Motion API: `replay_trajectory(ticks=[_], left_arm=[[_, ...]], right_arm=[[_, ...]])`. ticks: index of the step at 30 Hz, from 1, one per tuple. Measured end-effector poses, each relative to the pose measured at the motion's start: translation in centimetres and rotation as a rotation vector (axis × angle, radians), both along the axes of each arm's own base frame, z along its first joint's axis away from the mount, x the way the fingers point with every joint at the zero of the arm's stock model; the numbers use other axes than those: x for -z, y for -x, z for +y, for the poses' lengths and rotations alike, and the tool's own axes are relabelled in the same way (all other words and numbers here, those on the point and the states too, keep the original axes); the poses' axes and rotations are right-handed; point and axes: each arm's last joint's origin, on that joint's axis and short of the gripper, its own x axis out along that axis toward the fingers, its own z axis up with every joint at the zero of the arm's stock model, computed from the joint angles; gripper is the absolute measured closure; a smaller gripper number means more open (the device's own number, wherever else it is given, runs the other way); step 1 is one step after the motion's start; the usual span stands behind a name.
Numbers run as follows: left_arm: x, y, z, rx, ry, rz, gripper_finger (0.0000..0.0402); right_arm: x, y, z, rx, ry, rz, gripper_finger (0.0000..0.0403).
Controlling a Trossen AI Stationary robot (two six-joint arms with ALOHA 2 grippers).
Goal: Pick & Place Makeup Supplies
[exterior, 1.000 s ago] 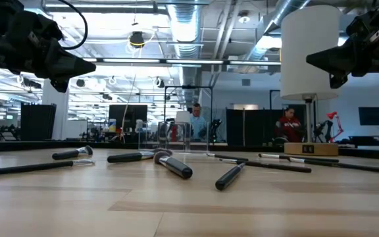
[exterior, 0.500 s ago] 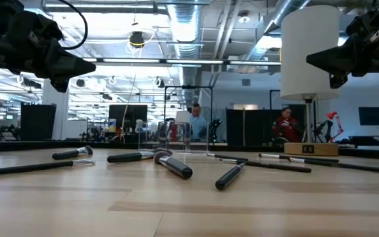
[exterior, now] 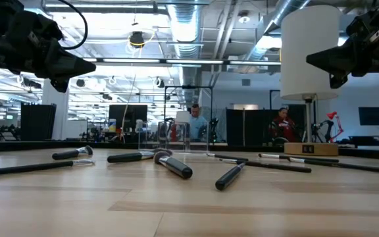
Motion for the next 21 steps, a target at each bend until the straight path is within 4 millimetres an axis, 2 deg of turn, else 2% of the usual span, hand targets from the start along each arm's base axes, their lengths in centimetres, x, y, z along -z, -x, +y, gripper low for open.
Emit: replay_trajectory(ticks=[10, 21], left_arm=[[-0.2, 0.0, 0.0, 0.0, 0.0, -0.022, 0.0395], [-1.2, 0.0, 0.0, 0.0, -0.007, -0.121, 0.0395]], right_arm=[[0.0, 0.0, 0.0, 0.0, 0.0, 0.0, 0.0403], [-0.2, 0.0, 0.0, -0.001, -0.04, -0.029, 0.0403]])
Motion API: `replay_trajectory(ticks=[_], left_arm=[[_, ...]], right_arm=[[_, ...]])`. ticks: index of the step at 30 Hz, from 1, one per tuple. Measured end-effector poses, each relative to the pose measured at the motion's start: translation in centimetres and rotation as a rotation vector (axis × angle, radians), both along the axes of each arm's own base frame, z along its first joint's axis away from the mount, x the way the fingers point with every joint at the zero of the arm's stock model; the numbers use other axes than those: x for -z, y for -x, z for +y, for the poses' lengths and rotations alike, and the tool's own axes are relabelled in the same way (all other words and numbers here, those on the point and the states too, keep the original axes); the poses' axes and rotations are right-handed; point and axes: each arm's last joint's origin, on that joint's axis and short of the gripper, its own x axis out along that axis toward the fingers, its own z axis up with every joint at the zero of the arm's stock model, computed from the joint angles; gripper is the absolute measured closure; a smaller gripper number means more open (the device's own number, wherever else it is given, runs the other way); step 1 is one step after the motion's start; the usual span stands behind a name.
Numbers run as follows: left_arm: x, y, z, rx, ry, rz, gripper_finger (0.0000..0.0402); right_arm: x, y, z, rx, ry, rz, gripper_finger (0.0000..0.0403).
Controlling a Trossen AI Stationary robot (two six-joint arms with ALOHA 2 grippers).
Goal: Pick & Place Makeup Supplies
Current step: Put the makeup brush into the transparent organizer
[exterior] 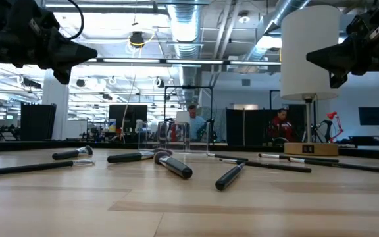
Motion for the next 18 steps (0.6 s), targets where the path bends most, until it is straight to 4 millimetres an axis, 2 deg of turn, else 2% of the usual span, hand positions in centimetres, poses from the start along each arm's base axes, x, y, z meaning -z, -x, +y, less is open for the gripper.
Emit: replay_trajectory(ticks=[5, 8, 15, 18], left_arm=[[-0.2, 0.0, 0.0, 0.0, 0.001, -0.019, 0.0395], [-0.4, 0.0, 0.0, -0.001, -0.008, -0.042, 0.0395], [-1.1, 0.1, 0.0, -0.011, -0.068, -0.108, 0.0395], [-1.4, 0.2, 0.1, -0.044, -0.112, -0.13, 0.0395]], right_arm=[[-0.4, 0.0, -0.1, 0.005, -0.052, -0.047, 0.0403], [-0.7, 0.1, -0.3, 0.045, -0.009, -0.055, 0.0403], [-0.7, -0.1, -0.9, 0.132, -0.039, 0.153, 0.0403], [-1.4, -0.6, -1.2, 0.156, -0.046, 0.233, 0.0403]])
